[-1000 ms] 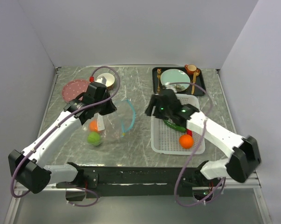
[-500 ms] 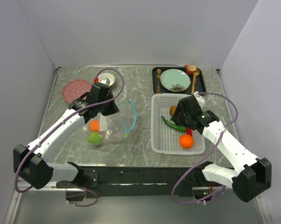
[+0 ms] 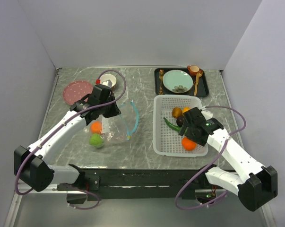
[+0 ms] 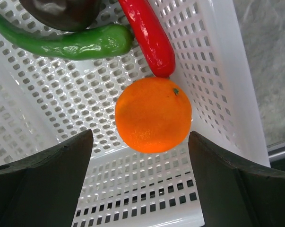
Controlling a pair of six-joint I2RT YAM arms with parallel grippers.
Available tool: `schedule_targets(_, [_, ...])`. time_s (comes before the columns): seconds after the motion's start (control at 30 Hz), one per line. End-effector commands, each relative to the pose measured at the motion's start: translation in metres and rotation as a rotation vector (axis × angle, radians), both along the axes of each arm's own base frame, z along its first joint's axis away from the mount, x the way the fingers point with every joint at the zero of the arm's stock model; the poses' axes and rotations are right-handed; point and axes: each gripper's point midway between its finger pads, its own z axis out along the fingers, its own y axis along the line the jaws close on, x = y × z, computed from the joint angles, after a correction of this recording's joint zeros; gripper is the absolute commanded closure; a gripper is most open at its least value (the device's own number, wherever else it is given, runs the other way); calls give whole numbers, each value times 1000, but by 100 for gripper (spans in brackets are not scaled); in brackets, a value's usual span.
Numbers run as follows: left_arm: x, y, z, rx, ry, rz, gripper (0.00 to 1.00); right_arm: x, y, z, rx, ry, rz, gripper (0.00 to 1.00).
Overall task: Place the food in the zip-top bag and seal the zipper
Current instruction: Pick up the fake fruit from the bin.
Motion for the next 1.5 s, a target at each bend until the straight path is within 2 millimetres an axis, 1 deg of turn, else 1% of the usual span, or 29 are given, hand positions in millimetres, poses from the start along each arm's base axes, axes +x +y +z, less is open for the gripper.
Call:
schedule_targets(0.0, [4, -7, 12, -27, -49, -38, 99, 4, 3, -1, 26, -21, -52, 11])
schedule_targets(0.1, [4, -5, 11, -19, -44, -34, 99, 5, 3, -10, 30, -21, -69, 11])
schedule_targets(0.23, [2, -4, 12, -15, -45, -37, 99, 2, 4, -30, 15, 35, -70, 11])
schedule_targets(0.33, [2, -4, 12, -12, -43, -40, 99, 5, 11, -37, 43, 41, -48, 11])
schedule_targets(0.37, [2, -4, 12, -11, -43, -39, 99, 9, 15, -37, 58, 24, -39, 11])
schedule_targets(0.43, [2, -4, 13, -13, -42, -37, 99, 11, 22, -37, 89, 22, -16, 13])
schedule_targets(0.47, [1, -4, 13, -14, -42, -36, 99, 19, 28, -34, 116, -7, 0, 14])
schedule_targets(0.53, [2, -4, 12, -16, -42, -35, 99, 25, 38, -31, 152, -31, 48, 18])
schedule_targets(0.57, [2, -4, 13, -17, -44, -35, 99, 33, 46, -26, 187, -64, 71, 20])
schedule_targets(0.63, [3, -5, 18, -19, -50, -36, 99, 41, 53, -20, 198, -90, 105, 23])
schedule_targets(0.77, [5, -6, 19, -14, -50, -40, 99, 64, 67, -8, 231, -142, 147, 25])
schedule_targets(0.8, [5, -6, 18, -14, -47, -39, 99, 70, 75, -2, 250, -152, 175, 25])
schedule_targets(0.83, [5, -6, 16, -13, -42, -37, 99, 74, 79, -4, 255, -143, 186, 25])
schedule_targets(0.9, [6, -8, 17, -25, -43, -32, 99, 85, 93, 4, 293, -162, 232, 22])
schedule_targets(0.93, [5, -9, 16, -30, -36, -38, 99, 88, 97, -1, 296, -146, 248, 21])
schedule_targets(1.0, [5, -9, 16, -36, -34, -32, 99, 100, 103, 5, 289, -166, 285, 19])
schedule_targets(1.03, [5, -9, 17, -35, -35, -27, 99, 100, 107, -1, 291, -141, 300, 17])
schedule_targets(1.1, [5, -7, 16, -31, -34, -22, 99, 104, 108, -1, 273, -129, 319, 13])
schedule_targets(1.23, [4, -6, 17, -28, -34, -22, 99, 103, 109, -15, 258, -82, 341, 2])
schedule_targets(1.33, [3, -6, 14, -21, -27, -25, 99, 100, 110, -19, 265, -76, 347, 1])
schedule_targets(1.47, [4, -6, 12, -19, -25, -25, 99, 97, 108, -18, 266, -87, 333, 1])
